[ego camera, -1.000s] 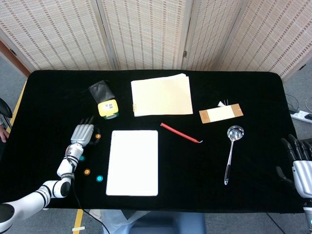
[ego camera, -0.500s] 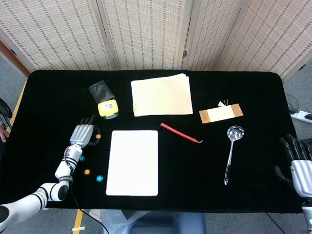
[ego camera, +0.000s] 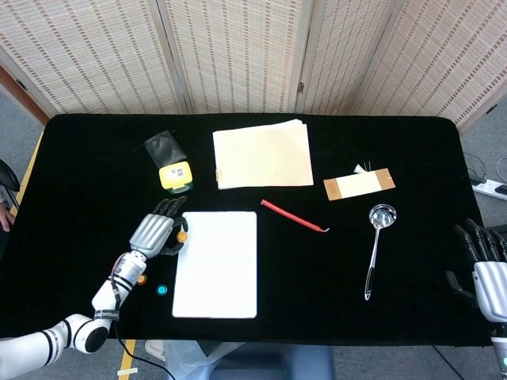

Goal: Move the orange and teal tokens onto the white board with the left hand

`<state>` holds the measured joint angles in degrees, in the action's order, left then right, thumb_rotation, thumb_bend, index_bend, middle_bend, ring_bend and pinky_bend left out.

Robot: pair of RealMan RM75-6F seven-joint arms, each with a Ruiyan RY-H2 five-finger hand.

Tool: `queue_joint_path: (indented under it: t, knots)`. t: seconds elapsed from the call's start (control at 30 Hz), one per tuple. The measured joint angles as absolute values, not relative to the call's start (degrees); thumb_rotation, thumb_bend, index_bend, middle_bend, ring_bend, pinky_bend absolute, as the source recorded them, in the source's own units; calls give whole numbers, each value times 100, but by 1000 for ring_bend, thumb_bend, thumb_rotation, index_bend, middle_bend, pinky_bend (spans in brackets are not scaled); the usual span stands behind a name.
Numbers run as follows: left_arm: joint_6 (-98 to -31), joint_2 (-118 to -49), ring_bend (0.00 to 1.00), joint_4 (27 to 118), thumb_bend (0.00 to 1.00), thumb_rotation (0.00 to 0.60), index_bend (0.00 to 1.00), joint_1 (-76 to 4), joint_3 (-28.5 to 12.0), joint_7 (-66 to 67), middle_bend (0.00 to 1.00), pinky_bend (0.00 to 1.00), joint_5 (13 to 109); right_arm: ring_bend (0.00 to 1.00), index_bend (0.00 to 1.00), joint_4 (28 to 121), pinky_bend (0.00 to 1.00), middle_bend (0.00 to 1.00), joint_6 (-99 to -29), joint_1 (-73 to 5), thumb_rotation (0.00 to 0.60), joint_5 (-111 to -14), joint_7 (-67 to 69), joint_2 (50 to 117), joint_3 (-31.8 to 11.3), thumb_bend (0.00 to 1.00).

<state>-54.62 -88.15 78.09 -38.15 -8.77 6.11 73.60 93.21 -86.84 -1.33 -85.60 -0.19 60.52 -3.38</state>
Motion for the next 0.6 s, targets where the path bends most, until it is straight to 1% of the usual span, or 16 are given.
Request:
queue_joint_path:
  t: [0.17,0.4,0.43,0.57,0.6]
  knots:
    - [-5369,-8973,0,7849,449,600,545,-3938,-826,836,8,0,7361,44,0,9262,0,0,-8697,-116,600,-8571,38,6074,-326,400]
    - [-5115,-9240,0,7662,449,600,532,-4119,-805,1188,8,0,7140,43,0,9232,0,0,-8710,-100,600,-8556,68,6074,-331,400]
    - [-5085,-9264,0,7639,449,600,514,-4135,-800,1224,8,0,7103,42,0,9229,0,0,-8703,-100,600,-8550,70,6076,-330,400]
    - [-4954,-9294,0,7605,447,600,361,-4176,-779,1352,1,0,6932,43,0,9216,0,0,-8682,-104,600,-8532,82,6089,-334,400]
    - [-4923,-9286,0,7618,448,600,341,-4183,-776,1385,0,0,6872,43,0,9211,0,0,-8678,-106,600,-8527,84,6093,-338,400]
